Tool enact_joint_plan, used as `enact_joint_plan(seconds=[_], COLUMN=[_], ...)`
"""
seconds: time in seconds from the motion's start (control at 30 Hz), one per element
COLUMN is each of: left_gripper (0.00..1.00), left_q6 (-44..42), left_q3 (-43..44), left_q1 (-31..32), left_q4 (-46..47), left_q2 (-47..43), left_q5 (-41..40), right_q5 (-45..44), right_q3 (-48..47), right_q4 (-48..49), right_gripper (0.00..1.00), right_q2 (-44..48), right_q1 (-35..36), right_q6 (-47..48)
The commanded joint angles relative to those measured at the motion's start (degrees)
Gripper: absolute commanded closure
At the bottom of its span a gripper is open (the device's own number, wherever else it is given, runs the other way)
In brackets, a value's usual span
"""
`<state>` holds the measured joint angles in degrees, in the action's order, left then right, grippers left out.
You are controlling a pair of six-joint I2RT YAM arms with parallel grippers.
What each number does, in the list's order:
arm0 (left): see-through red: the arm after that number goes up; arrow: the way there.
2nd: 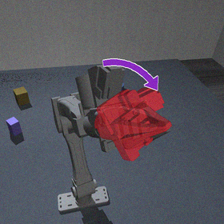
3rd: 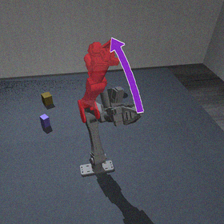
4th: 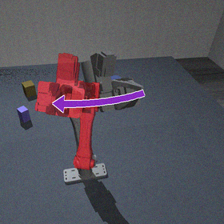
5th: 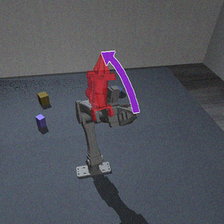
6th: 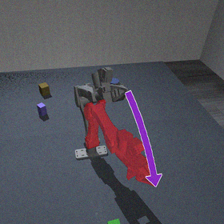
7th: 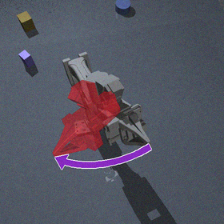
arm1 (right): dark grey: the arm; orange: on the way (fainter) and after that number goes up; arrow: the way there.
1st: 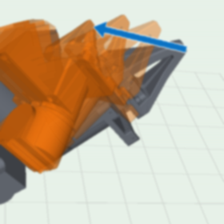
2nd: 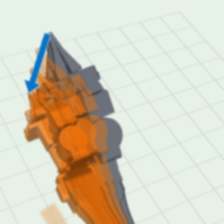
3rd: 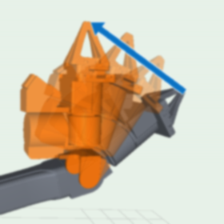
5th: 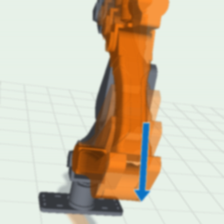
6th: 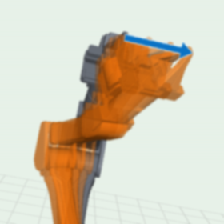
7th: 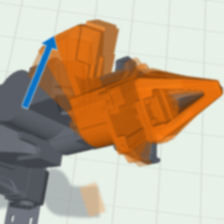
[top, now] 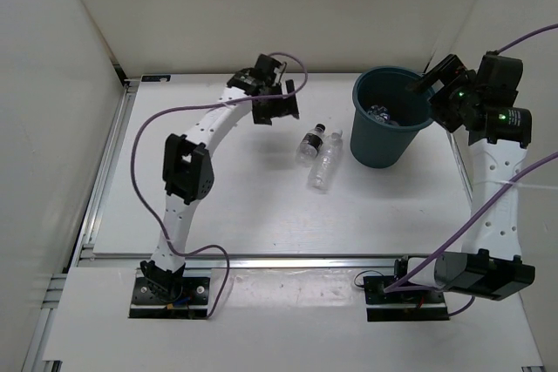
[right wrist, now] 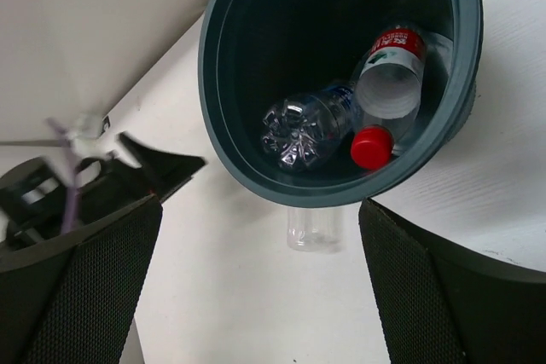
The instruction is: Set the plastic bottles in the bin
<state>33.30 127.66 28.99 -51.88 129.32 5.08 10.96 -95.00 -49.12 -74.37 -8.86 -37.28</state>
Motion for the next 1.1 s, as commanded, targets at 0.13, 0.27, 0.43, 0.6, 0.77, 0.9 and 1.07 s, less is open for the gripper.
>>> enact_joint_plan(seconds=[0.13,0.27,0.43,0.6,0.77,0.9,1.07], left_gripper=[0.0,0.0,0.0,0.0,0.0,0.0,0.04], left_q6=[-8.3,-8.3,-8.3,-9.0,-9.0,-9.0,-8.5], left_q3=[2.2,3.0,0.9,0.4,0.4,0.4,-3.3], left_q1=[4.3,4.8,4.8,5.4,5.4,5.4,4.8], left_q4=[10.7,12.0,13.1,13.6,14.2,14.8,14.8], left_q2=[1.9,5.7,7.6,10.3,12.6,14.4,13.7], left_q5=[-3.0,-0.5,1.2,1.9,4.6,8.4,9.6], right_q5=[1.9,1.3,2.6,1.5,1.5,0.5,-0.7], right_q3=[4.0,4.6,6.0,7.2,7.2,7.2,7.7], right_q4=[2.5,3.0,3.0,3.0,3.0,1.8,1.3], right_gripper=[0.0,0.0,0.0,0.0,0.0,0.0,0.0], right_q2=[4.4,4.4,5.5,6.0,6.5,6.5,7.0], right_q1=[0.2,0.2,0.2,0.2,0.2,0.2,0.2], right_q6=[0.9,1.5,2.1,3.2,4.3,4.8,4.8])
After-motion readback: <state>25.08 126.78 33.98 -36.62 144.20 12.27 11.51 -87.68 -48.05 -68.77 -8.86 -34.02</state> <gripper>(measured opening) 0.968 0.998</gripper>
